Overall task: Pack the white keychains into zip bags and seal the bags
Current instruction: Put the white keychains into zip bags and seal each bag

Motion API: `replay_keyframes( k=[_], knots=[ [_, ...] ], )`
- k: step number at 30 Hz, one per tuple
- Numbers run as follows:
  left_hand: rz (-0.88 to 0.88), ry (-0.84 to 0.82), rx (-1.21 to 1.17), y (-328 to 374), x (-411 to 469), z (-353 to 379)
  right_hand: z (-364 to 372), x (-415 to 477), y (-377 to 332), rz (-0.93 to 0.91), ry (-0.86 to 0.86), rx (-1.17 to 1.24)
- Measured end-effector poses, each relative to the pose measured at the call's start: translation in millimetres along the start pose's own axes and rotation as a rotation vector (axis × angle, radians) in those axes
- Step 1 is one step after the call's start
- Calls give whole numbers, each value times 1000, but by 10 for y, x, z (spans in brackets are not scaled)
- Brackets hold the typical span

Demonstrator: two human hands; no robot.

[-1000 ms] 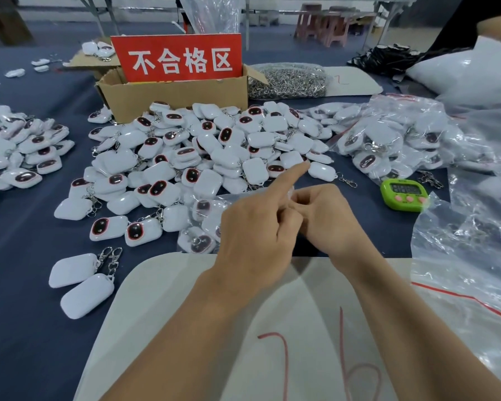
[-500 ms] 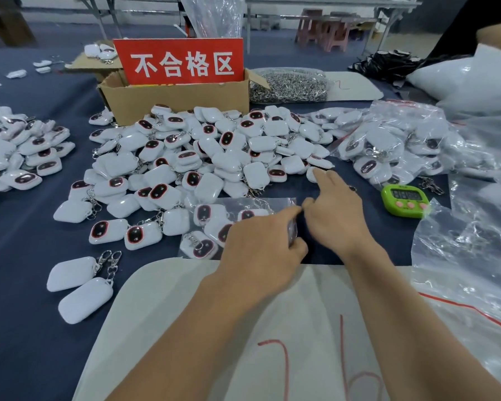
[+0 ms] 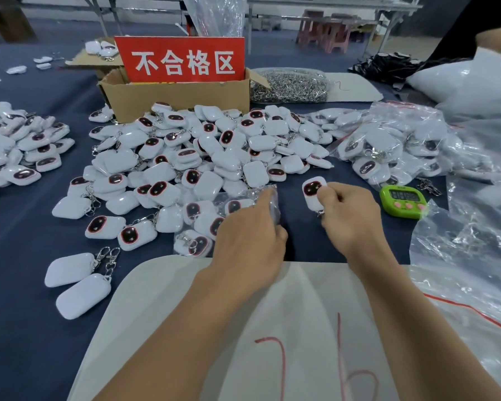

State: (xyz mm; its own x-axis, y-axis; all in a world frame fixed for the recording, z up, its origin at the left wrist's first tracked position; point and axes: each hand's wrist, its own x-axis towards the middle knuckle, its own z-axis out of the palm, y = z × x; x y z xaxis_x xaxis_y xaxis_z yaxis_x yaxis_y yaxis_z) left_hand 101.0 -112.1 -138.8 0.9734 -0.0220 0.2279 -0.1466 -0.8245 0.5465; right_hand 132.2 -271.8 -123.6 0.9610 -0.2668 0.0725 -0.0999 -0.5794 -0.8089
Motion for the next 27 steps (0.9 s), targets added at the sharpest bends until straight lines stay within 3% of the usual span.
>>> replay_keyframes(
  k=[4,7,12,16,27],
  knots=[
    [49,66,-149,65,-20,-35,3,-57,-116,159,-41,459],
    [16,132,-399,82,14,-90,-19,-78,-195,198,-113,614],
    [-72,219,-645,60,78,-141,-2,-143,-235,117,-224,661],
    [-125,169,-817,43,131,-159,26,-196,-258,7,-269,625],
    [-60,110,-923,47,141,-175,47,-206,-251,-46,-219,664]
  ],
)
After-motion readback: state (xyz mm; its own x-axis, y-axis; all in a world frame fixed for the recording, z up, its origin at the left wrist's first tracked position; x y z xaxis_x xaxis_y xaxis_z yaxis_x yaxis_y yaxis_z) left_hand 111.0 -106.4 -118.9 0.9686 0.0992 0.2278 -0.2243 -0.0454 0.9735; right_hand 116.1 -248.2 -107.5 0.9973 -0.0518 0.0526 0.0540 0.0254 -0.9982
